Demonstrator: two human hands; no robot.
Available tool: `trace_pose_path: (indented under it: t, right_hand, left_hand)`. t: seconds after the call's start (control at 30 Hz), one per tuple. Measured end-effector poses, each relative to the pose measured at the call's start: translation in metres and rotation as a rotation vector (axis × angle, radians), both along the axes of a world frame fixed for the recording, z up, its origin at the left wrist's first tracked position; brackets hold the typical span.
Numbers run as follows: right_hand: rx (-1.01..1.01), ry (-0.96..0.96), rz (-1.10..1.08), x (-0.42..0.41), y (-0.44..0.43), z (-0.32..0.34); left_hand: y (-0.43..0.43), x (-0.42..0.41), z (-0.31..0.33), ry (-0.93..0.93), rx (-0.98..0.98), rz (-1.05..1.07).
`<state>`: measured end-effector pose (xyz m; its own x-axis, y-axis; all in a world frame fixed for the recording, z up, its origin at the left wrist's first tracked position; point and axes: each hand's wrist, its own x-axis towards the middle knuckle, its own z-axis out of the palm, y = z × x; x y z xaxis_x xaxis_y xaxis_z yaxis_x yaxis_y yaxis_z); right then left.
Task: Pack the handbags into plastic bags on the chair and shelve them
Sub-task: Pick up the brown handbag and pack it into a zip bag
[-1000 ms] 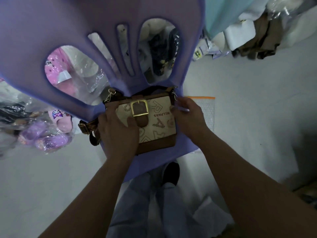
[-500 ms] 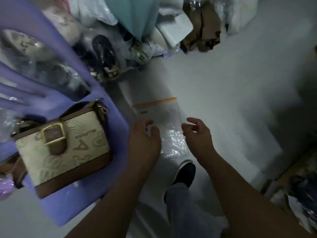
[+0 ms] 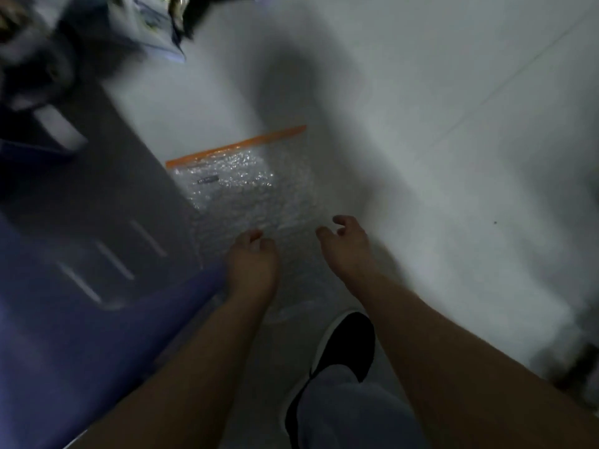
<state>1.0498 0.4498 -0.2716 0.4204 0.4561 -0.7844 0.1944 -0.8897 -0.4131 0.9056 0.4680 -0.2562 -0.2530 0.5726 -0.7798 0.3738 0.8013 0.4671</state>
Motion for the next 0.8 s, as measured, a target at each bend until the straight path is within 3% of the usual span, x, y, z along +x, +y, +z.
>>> trace_pose_path:
  t: [0.23, 0.37, 0.57, 0.8]
  right_hand:
    - [-0.112, -0.129, 0.095, -0.011, 0.008, -0.061]
    - [-0.087, -0.140, 0.028, -0.005, 0.013, -0.065]
    - [-0.028, -0.128, 0.015, -0.001, 0.012, -0.060]
    - [0.177, -0.017, -0.431, 0.003, 0.021, -0.011]
  left_hand:
    - [0.010, -0.014, -0.060, 0.225, -0.106, 0.034]
    - [0.017, -0.004, -0.061, 0.079, -0.247, 0.129]
    - [0.001, -0.009, -0.062, -0.022, -0.228, 0.196]
    - [-0.012, -0.013, -0.049, -0.016, -0.194, 0.254]
